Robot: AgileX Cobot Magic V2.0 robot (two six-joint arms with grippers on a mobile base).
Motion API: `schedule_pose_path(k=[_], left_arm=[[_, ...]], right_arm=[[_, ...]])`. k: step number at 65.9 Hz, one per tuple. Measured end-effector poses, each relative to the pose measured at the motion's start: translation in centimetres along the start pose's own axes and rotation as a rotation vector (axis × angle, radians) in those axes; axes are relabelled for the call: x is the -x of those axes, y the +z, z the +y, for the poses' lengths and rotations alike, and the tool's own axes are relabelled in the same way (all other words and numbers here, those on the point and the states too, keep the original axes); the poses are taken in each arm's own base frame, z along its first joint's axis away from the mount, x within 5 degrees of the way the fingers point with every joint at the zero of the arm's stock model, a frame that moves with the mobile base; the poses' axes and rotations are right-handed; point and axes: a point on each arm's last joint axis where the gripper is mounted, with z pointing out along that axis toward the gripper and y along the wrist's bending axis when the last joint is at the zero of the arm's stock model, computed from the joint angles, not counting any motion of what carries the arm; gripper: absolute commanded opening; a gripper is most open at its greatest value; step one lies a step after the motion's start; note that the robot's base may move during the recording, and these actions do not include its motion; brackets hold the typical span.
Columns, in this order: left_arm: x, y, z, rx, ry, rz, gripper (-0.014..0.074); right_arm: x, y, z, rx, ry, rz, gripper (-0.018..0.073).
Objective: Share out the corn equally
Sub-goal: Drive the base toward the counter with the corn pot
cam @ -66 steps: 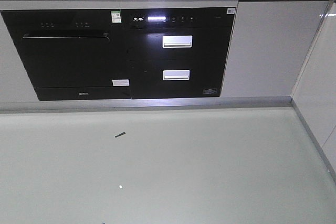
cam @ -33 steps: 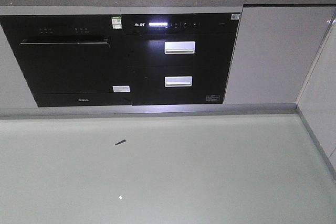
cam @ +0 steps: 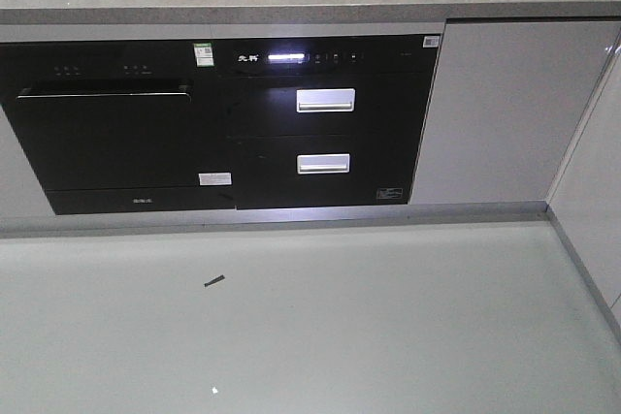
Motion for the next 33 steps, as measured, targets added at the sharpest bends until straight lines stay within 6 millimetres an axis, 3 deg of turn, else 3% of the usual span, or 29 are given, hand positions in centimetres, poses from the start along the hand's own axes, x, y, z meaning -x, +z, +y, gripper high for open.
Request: schedule_pose_path(k=[33], left_arm=[[0.0, 0.0, 0.0, 0.0, 0.0, 0.0, -0.0006]], right_arm=[[0.0, 0.0, 0.0, 0.0, 0.0, 0.0, -0.0005]])
